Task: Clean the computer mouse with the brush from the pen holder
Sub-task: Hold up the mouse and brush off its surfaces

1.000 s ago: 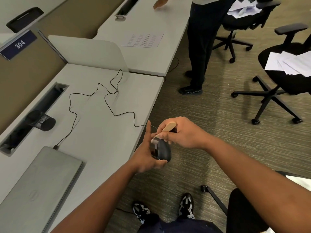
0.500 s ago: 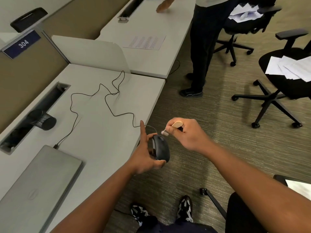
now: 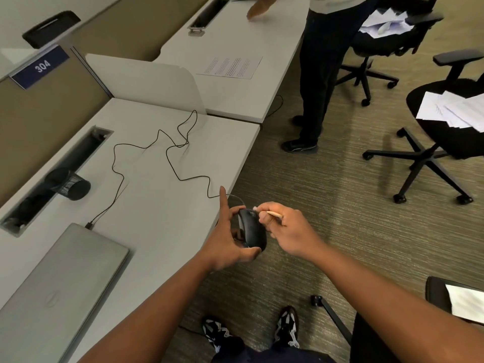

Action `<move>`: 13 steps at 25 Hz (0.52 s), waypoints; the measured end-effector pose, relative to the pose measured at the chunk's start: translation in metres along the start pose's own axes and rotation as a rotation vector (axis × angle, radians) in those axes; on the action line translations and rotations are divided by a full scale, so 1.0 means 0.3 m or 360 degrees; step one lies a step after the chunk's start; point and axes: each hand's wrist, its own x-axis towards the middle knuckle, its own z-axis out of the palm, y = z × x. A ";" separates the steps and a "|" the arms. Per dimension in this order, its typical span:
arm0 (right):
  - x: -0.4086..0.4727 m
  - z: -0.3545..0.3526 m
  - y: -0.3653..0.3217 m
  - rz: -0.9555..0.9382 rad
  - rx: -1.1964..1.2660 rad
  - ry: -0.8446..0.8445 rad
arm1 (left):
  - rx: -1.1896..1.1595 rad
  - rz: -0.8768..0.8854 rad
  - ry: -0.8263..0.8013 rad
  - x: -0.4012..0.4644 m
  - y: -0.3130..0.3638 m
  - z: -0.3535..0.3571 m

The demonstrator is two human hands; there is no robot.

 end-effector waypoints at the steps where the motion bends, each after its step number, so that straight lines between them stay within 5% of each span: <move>1: -0.003 0.006 -0.003 0.0014 0.0042 0.0006 | -0.0004 -0.0001 0.0005 -0.001 -0.001 0.002; 13: -0.009 0.029 -0.001 0.0208 0.0380 0.0063 | -0.0061 0.0061 -0.0043 -0.007 0.019 0.015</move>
